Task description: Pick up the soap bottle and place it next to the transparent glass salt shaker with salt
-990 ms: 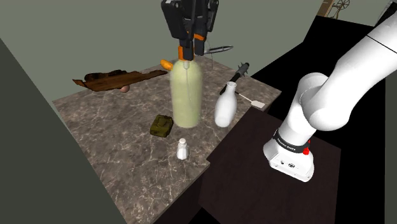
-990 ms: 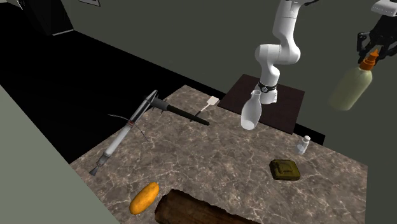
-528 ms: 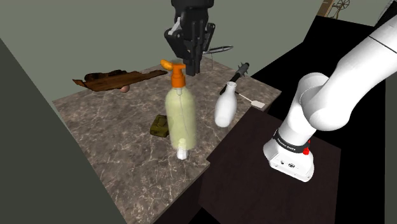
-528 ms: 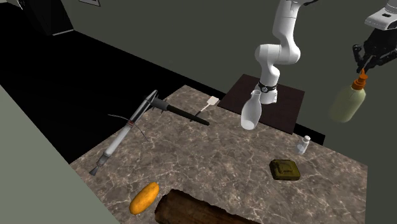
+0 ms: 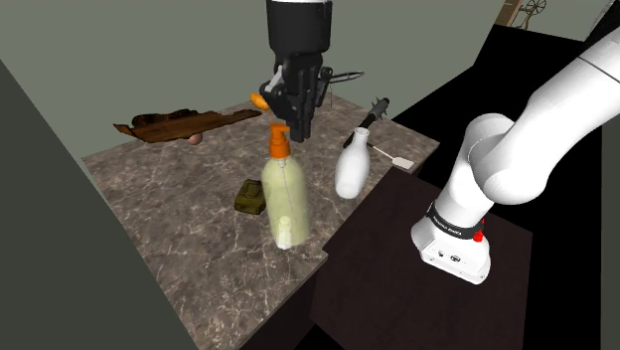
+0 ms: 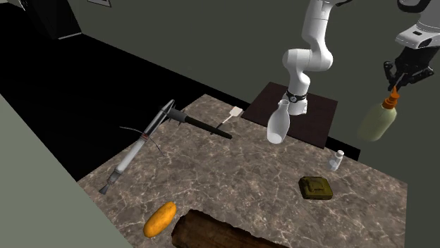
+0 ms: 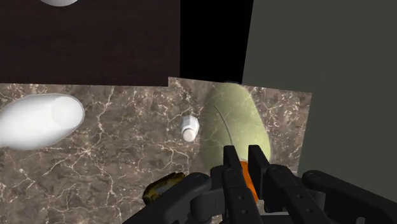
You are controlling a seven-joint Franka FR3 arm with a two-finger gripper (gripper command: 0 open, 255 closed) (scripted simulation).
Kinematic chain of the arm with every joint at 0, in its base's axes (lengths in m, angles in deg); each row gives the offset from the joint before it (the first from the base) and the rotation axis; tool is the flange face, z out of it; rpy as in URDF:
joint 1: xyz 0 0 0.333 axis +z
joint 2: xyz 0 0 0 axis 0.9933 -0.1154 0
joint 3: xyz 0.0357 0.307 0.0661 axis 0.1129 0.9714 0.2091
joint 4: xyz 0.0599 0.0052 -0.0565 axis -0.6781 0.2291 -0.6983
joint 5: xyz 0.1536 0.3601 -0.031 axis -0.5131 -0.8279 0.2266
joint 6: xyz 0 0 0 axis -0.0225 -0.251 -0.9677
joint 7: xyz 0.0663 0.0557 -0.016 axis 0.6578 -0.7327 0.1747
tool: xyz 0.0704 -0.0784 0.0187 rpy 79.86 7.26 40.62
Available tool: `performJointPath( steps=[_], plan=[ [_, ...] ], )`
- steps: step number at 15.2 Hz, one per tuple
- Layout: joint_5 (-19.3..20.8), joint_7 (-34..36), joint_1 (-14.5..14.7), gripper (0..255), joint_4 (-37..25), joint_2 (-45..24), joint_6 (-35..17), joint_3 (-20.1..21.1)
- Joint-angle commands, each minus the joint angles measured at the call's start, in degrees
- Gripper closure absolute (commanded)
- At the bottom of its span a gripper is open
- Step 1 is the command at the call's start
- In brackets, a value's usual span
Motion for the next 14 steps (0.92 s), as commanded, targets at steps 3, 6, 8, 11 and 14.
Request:
performJointPath(
  steps=[3,6,8,11,14],
  plan=[
    [-0.27,-0.41,0.14,255,3.47,0.29,-3.22,0.26],
    [-0.45,-0.66,0.23,255,5.81,0.35,-5.50,0.49],
    [-0.57,-0.80,0.30,255,7.31,0.32,-7.03,0.66],
    [-0.74,-1.01,0.39,255,9.48,0.17,-9.33,0.93],
    [-0.89,-1.19,0.47,255,11.54,-0.10,-11.66,1.23]
  ],
)
